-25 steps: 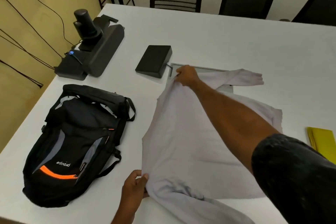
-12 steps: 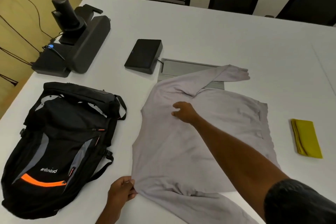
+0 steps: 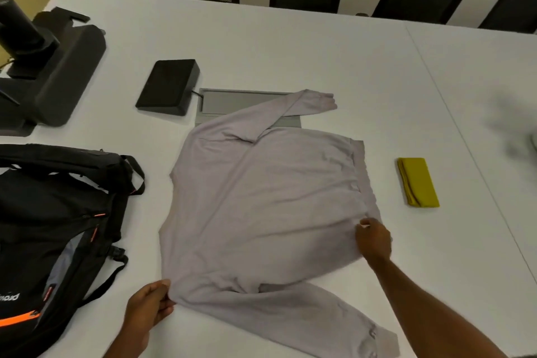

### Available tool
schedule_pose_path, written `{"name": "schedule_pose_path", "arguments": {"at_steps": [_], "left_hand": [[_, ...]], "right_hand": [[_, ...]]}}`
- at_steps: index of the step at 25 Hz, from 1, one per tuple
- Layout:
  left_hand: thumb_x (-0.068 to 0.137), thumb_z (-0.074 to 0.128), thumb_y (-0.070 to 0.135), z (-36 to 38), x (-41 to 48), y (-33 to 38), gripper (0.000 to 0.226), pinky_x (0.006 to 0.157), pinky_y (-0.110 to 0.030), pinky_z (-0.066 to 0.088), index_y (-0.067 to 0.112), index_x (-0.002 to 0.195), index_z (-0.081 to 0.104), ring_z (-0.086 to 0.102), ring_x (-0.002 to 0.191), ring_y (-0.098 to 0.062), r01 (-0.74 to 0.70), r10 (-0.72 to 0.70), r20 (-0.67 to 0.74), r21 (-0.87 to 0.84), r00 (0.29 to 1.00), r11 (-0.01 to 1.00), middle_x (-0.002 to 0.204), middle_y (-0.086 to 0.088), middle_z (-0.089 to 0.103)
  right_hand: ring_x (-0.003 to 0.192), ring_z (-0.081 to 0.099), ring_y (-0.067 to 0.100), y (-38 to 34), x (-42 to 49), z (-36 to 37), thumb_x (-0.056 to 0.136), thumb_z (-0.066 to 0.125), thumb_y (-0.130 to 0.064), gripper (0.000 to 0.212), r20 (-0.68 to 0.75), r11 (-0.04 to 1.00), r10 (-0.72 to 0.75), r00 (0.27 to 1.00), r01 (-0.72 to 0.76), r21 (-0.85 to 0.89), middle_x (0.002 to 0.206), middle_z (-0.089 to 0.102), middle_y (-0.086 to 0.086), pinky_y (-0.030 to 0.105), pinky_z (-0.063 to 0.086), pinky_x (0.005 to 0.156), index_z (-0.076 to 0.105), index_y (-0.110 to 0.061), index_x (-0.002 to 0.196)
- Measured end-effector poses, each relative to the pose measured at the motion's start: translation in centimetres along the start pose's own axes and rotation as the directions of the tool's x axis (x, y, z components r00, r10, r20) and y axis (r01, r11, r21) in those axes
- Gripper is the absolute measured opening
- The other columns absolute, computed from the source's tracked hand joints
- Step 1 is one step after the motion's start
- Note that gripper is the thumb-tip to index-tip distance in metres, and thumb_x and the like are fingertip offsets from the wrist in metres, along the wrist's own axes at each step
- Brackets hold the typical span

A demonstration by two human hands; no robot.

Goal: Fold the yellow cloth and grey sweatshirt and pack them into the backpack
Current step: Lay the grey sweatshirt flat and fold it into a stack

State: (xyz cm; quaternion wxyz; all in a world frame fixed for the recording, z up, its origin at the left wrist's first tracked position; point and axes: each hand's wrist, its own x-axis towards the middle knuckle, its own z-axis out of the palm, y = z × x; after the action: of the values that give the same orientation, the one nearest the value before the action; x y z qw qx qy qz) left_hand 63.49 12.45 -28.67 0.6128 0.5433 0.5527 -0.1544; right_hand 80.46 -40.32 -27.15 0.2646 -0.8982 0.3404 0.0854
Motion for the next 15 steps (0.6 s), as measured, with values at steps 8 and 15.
{"name": "schedule_pose_path", "arguments": {"at_steps": [8,15], "left_hand": [[0.100,0.076,0.016,2.3,-1.4,-0.3,0.018,0.050,-0.030,0.063,0.006,0.094,0.062,0.063,0.078,-0.030,0.001,0.002,-0.065,0.044,0.998,0.999,0.105,-0.019,0.067],[0.106,0.065,0.010,1.5,-0.9,-0.3,0.010,0.071,-0.037,0.068,0.000,0.109,0.066,0.063,0.105,-0.034,-0.092,0.098,-0.059,0.098,0.994,0.991,0.113,-0.015,0.068]], "right_hand": [[0.052,0.051,0.022,7.8,3.3,-3.3,0.090,0.083,-0.017,0.038,0.229,0.721,0.330,0.916,-0.402,0.564,0.088,0.061,0.019,0.031,0.046,0.049,0.060,-0.014,0.120],[0.060,0.063,0.028,8.0,4.2,-4.2,0.088,0.076,0.004,0.013,0.165,0.691,0.354,0.921,-0.376,0.617,0.087,0.066,0.020,0.027,0.059,0.044,0.067,0.002,0.097]]}}
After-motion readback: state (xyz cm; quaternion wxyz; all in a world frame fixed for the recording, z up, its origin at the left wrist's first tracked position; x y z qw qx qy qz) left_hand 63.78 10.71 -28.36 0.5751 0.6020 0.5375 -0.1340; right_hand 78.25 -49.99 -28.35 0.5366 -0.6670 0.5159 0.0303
